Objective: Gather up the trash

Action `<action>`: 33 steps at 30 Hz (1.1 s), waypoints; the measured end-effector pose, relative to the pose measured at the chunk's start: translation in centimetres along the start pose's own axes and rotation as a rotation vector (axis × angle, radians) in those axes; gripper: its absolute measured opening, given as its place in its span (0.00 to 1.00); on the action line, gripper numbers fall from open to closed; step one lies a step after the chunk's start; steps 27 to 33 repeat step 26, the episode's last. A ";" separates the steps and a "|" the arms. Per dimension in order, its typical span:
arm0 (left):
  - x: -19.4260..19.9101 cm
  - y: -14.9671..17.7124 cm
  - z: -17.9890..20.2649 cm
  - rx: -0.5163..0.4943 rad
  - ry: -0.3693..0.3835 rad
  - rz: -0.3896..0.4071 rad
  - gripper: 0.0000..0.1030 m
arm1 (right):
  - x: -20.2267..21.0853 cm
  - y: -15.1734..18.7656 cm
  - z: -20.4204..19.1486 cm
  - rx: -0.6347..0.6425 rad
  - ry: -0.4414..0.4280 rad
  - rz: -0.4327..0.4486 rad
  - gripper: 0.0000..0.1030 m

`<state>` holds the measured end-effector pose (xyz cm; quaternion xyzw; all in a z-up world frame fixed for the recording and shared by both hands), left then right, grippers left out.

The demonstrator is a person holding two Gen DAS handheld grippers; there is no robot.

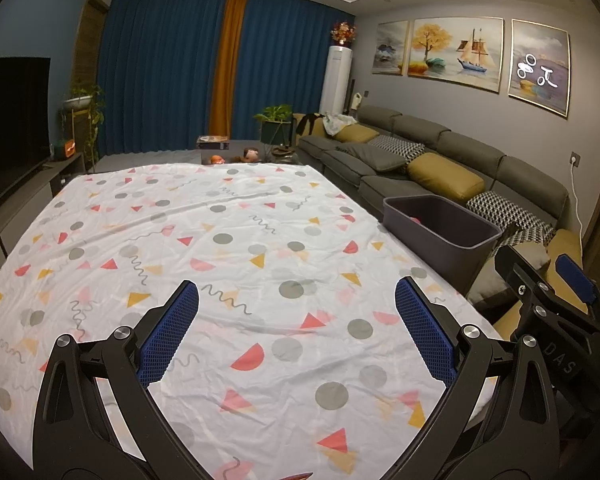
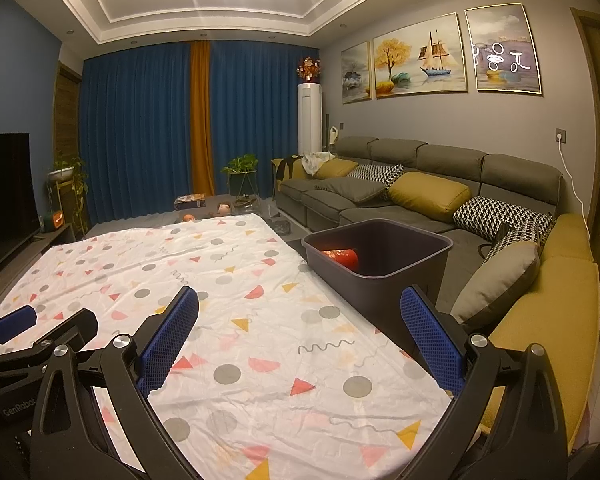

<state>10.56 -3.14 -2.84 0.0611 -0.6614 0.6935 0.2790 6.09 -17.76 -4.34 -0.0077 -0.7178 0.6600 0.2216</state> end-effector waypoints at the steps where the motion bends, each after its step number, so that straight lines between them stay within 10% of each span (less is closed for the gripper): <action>1: 0.0 0.0 0.0 -0.001 0.000 -0.002 0.94 | 0.0 0.0 0.0 0.000 0.000 0.000 0.95; 33: 0.0 -0.1 -0.9 -0.017 -0.047 -0.001 0.94 | 0.0 0.2 0.9 -0.018 0.000 -0.004 0.95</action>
Point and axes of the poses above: each gripper's, at about its wrist camera, not at the fingertips, and x roughly against the way its jaws point, z to its right, y to its underside, the point moved 4 cm from there along -x, roughly the way its jaws point, and after that the axes turned 2 degrees about -x, right-handed, at the moved point
